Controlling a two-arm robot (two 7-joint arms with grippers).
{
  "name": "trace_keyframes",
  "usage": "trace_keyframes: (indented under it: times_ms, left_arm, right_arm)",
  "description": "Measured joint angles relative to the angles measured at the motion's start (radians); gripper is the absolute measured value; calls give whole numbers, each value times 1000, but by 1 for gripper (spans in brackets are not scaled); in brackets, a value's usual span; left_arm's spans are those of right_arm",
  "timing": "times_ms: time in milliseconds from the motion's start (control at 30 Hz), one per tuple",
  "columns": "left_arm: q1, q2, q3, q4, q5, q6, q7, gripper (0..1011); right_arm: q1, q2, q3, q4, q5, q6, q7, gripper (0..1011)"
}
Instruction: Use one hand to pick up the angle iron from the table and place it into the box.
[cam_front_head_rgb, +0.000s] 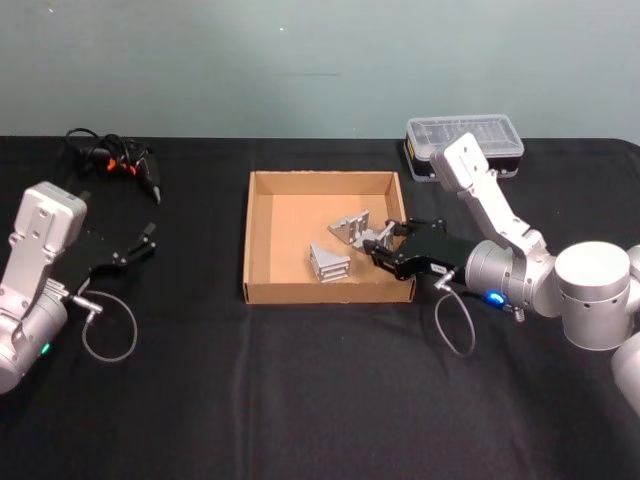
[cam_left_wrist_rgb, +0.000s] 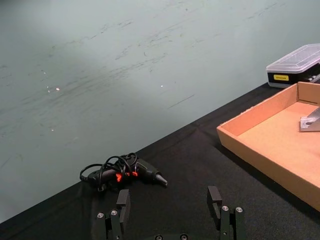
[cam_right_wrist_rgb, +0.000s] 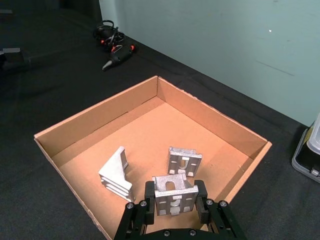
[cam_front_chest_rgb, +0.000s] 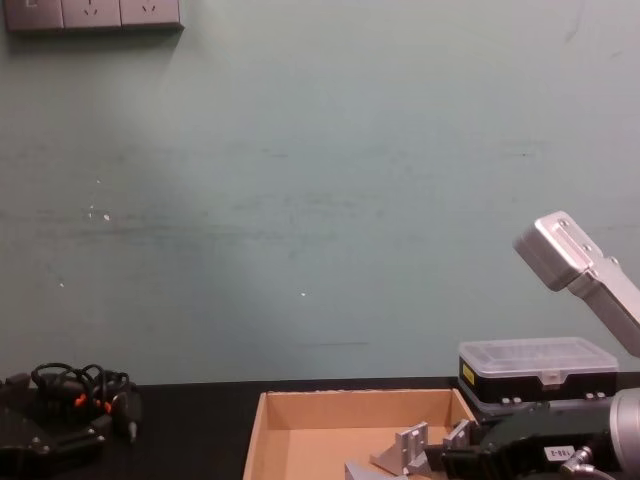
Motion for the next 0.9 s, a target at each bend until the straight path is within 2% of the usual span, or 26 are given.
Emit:
trace_keyframes:
  times_ms: [400,433,533,567,633,667,733,767,800,900]
  left_arm:
    - [0,0,0,0,0,0,0,1011]
    - [0,0,0,0,0,0,0,1012]
    - [0,0,0,0,0,0,0,1011]
    - [0,0,0,0,0,0,0,1011]
    - [0,0,0,0,0,0,0,1011]
    - [0,0,0,0,0,0,0,1011]
    - [0,0,0,0,0,0,0,1011]
    - [0,0,0,0,0,0,0,1011]
    - [0,0,0,0,0,0,0,1012]
    - [0,0,0,0,0,0,0,1011]
  right_arm:
    - [-6,5,1,-11,-1,0,-1,491]
    - [-6,5,1,-11,-1,0,-1,557]
    - [-7,5,1,-12,-1,0,-2,616]
    - [-7,6,1,-13,-1,0,-2,679]
    - [-8,6,1,-14,-1,-1,-2,715]
    - [-8,6,1,-14,-1,-1,-2,771]
    - [-8,6,1,-15,-1,-1,-3,822]
    - [-8,6,1,-15,-1,-1,-3,822]
    - [-8,6,1,-15,-1,-1,-3,883]
    - [-8,7,1,-16,-2,-1,-3,964]
